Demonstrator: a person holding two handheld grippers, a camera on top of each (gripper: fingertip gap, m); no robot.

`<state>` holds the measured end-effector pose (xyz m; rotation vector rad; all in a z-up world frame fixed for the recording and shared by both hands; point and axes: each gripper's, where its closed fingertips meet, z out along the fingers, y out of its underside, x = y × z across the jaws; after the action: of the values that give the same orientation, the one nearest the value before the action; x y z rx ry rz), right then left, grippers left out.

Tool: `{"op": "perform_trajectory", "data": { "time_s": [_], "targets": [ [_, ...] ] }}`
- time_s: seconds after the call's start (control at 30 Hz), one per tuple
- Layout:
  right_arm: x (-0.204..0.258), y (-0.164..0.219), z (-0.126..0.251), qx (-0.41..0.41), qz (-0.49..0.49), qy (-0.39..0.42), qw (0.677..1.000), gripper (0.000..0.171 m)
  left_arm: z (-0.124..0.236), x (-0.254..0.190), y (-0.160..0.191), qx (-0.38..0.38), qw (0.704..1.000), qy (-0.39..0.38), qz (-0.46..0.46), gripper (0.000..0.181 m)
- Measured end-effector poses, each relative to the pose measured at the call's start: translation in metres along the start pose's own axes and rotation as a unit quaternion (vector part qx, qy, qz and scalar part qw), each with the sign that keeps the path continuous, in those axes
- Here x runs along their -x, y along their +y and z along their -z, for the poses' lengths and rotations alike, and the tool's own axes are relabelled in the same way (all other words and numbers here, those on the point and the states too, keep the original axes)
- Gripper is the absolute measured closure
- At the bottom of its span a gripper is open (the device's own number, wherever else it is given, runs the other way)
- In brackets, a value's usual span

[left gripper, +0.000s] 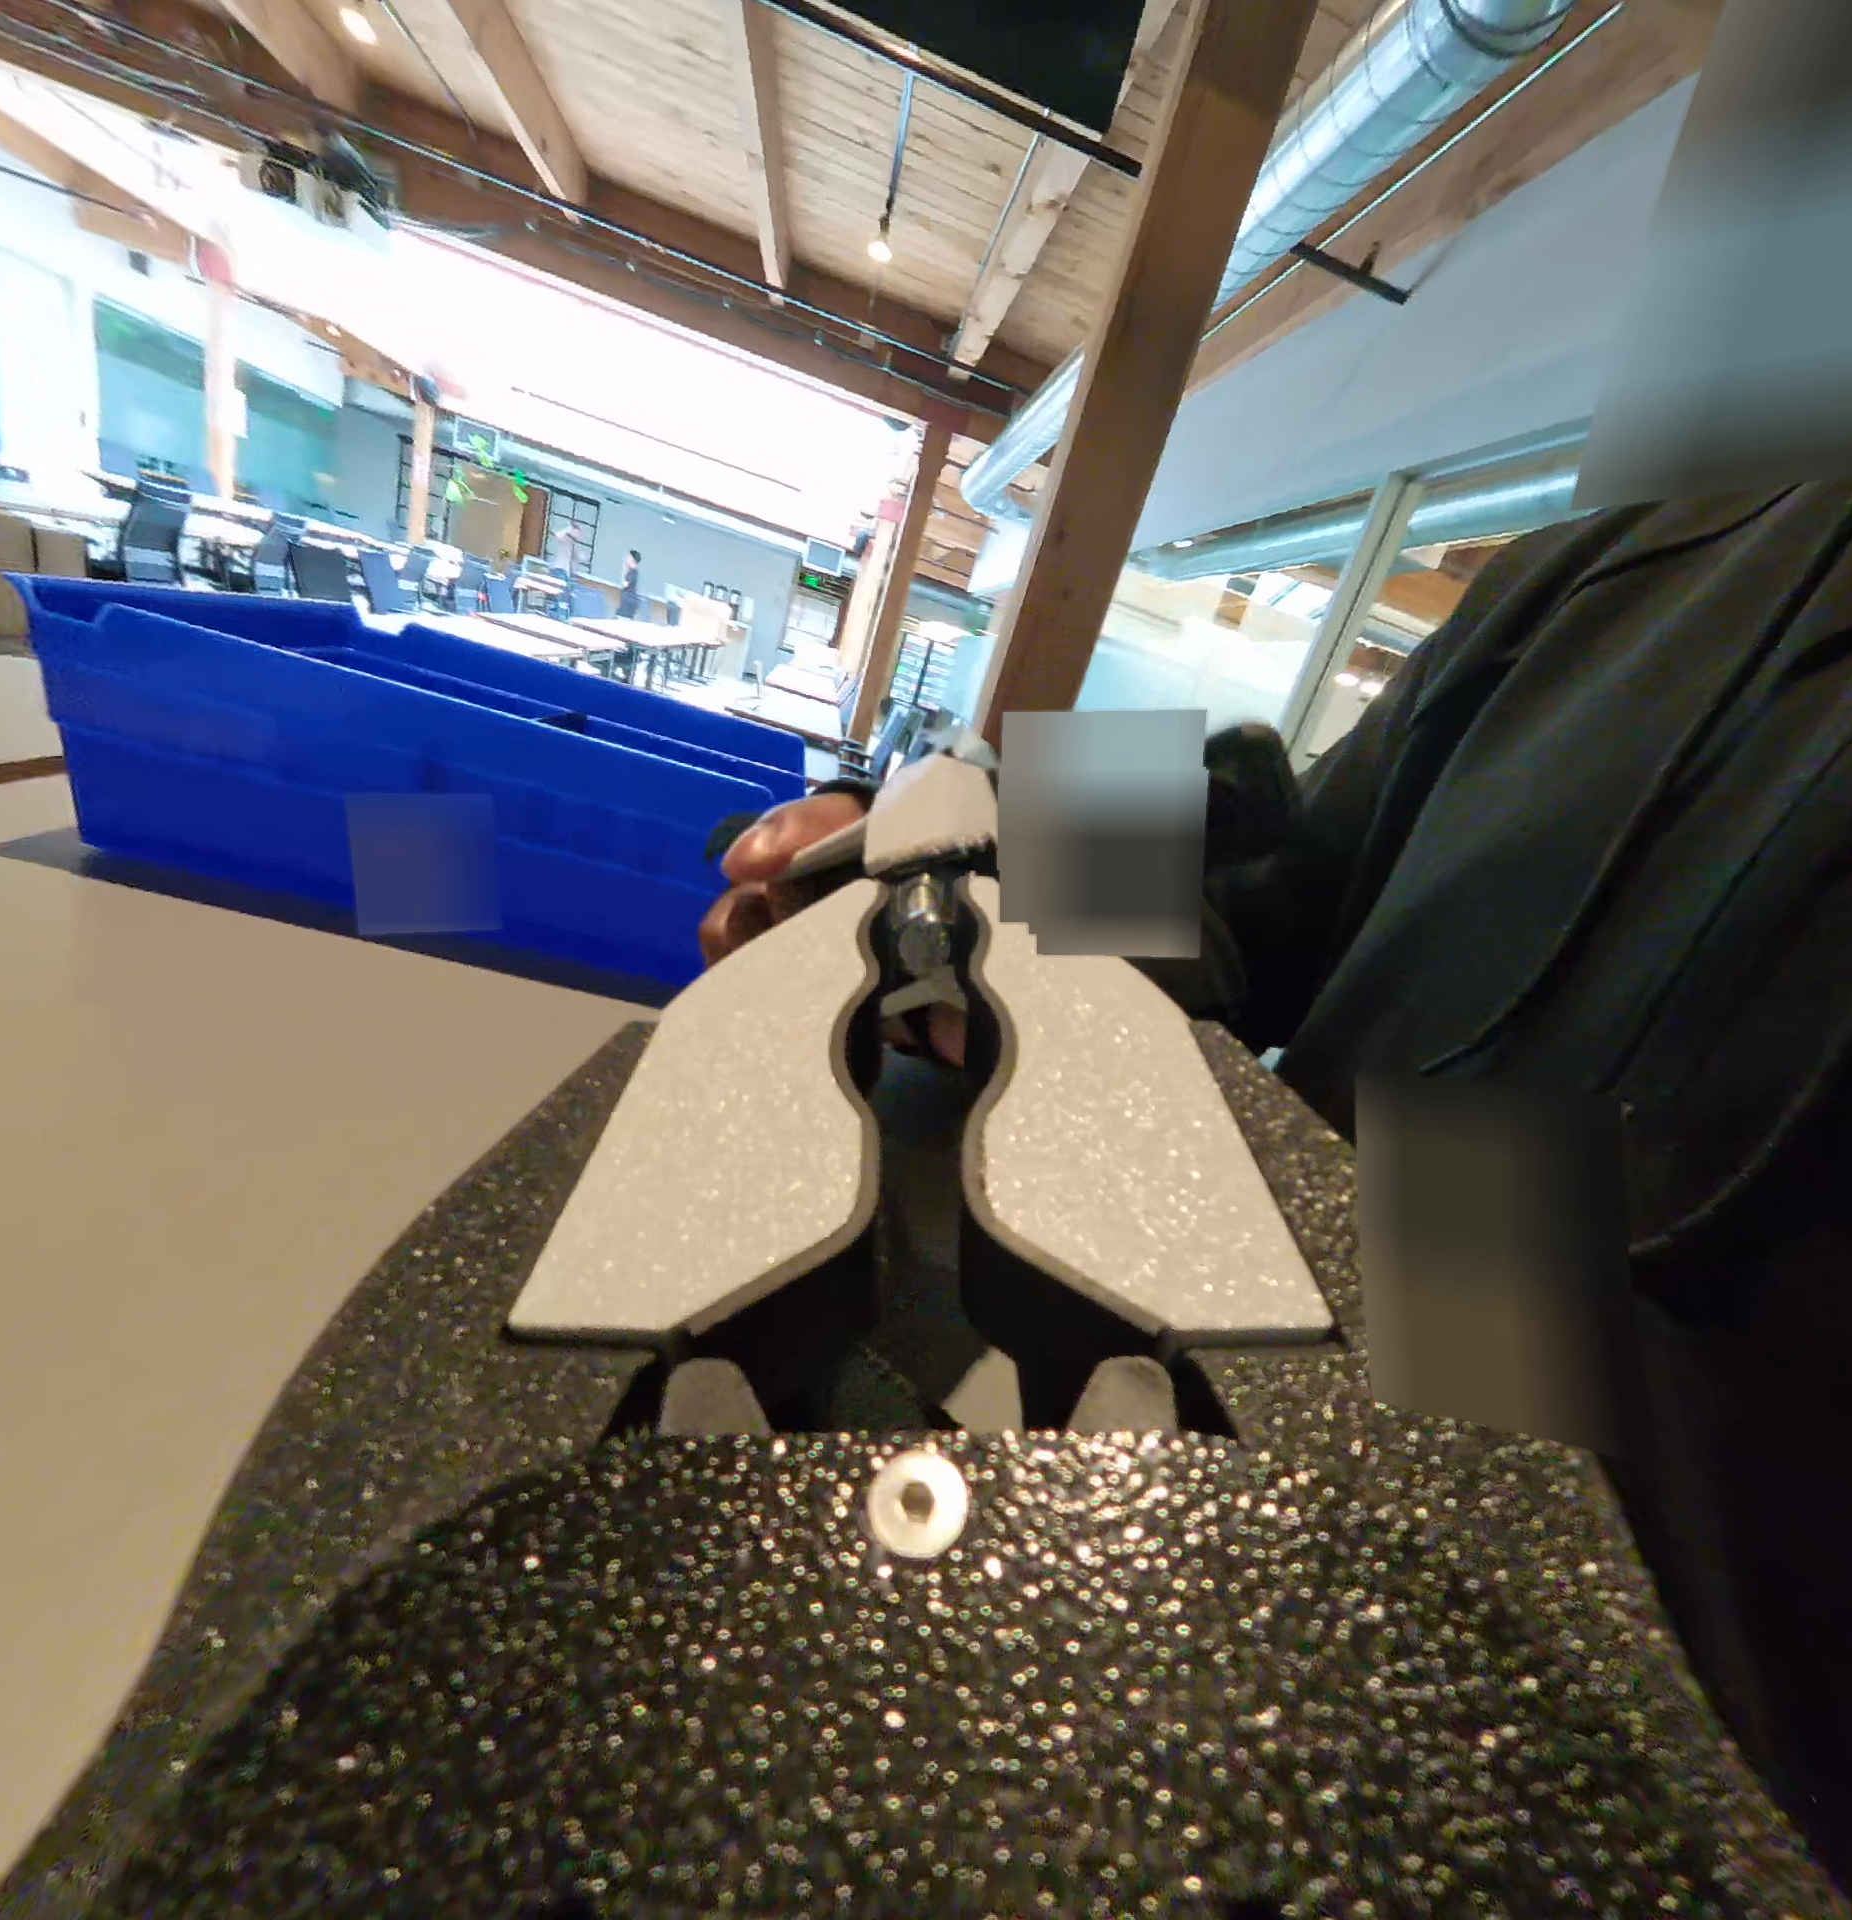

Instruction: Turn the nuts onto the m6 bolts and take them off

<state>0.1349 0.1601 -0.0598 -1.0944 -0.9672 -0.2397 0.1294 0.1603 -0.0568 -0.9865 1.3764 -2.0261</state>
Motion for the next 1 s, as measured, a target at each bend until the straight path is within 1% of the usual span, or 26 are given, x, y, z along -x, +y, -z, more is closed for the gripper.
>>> {"op": "perform_trajectory", "data": {
  "time_s": [0.03,0.07,0.1,0.13,0.2,0.27,0.33,0.4,0.5,0.57,0.6,0.63,0.67,0.73,0.8,0.87,0.9,0.97,1.0],
  "targets": [
    [0.002,0.0,0.0,0.009,0.043,0.005,0.999,0.161,0.0,0.0,-0.001,-0.002,1.0,-0.001,-0.003,0.171],
    [0.005,-0.001,0.0,0.009,0.037,-0.006,0.999,0.159,0.001,-0.001,-0.001,-0.004,1.0,-0.001,-0.005,0.171],
    [0.007,-0.003,0.0,0.003,-0.012,-0.026,1.0,0.145,0.001,-0.001,-0.002,-0.007,1.0,-0.002,-0.008,0.171],
    [0.007,-0.005,0.0,-0.003,-0.086,-0.045,0.995,0.133,0.001,-0.001,-0.003,-0.011,1.0,-0.004,-0.01,0.171],
    [0.005,-0.011,-0.001,-0.016,-0.238,-0.089,0.967,0.118,0.002,-0.001,-0.004,-0.016,1.0,-0.007,-0.019,0.171],
    [-0.002,-0.012,-0.003,-0.021,-0.354,-0.114,0.928,0.115,0.002,-0.001,-0.005,-0.016,0.999,-0.012,-0.037,0.171],
    [-0.005,-0.009,-0.003,-0.021,-0.436,-0.138,0.889,0.117,0.001,-0.001,-0.003,-0.008,0.998,-0.017,-0.055,0.171],
    [0.0,-0.005,-0.002,-0.01,-0.48,-0.164,0.862,0.123,0.0,-0.002,-0.001,-0.003,0.998,-0.02,-0.066,0.171],
    [0.013,0.001,-0.002,0.021,-0.49,-0.196,0.849,0.127,0.0,-0.002,-0.001,-0.001,0.997,-0.021,-0.072,0.171],
    [0.019,0.002,-0.002,0.031,-0.484,-0.206,0.85,0.134,0.0,-0.002,-0.001,0.001,0.997,-0.021,-0.072,0.171],
    [0.019,0.0,-0.002,0.027,-0.48,-0.206,0.852,0.143,0.0,-0.002,0.0,0.004,0.997,-0.021,-0.071,0.171],
    [0.018,-0.001,-0.002,0.026,-0.473,-0.201,0.858,0.156,-0.001,-0.003,0.001,0.007,0.997,-0.018,-0.071,0.171],
    [0.017,0.0,-0.003,0.028,-0.459,-0.191,0.867,0.16,0.0,-0.003,0.001,0.008,0.997,-0.018,-0.069,0.171],
    [0.016,0.002,-0.003,0.035,-0.408,-0.176,0.895,0.16,-0.001,-0.002,0.003,0.014,0.998,-0.016,-0.057,0.171],
    [0.015,0.006,-0.002,0.042,-0.315,-0.148,0.937,0.161,-0.001,-0.002,0.005,0.023,0.999,-0.009,-0.03,0.171],
    [0.015,0.009,-0.001,0.048,-0.178,-0.114,0.976,0.16,-0.001,-0.003,0.008,0.031,0.999,0.004,-0.004,0.171],
    [0.015,0.01,0.0,0.051,-0.098,-0.096,0.989,0.16,-0.002,-0.004,0.009,0.036,0.999,0.01,0.005,0.171],
    [0.014,0.011,0.002,0.056,0.044,-0.059,0.996,0.16,-0.002,-0.005,0.011,0.044,0.999,0.014,0.022,0.171],
    [0.012,0.012,0.002,0.06,0.086,-0.045,0.994,0.16,-0.002,-0.004,0.012,0.046,0.999,0.013,0.026,0.171]
  ]
}}
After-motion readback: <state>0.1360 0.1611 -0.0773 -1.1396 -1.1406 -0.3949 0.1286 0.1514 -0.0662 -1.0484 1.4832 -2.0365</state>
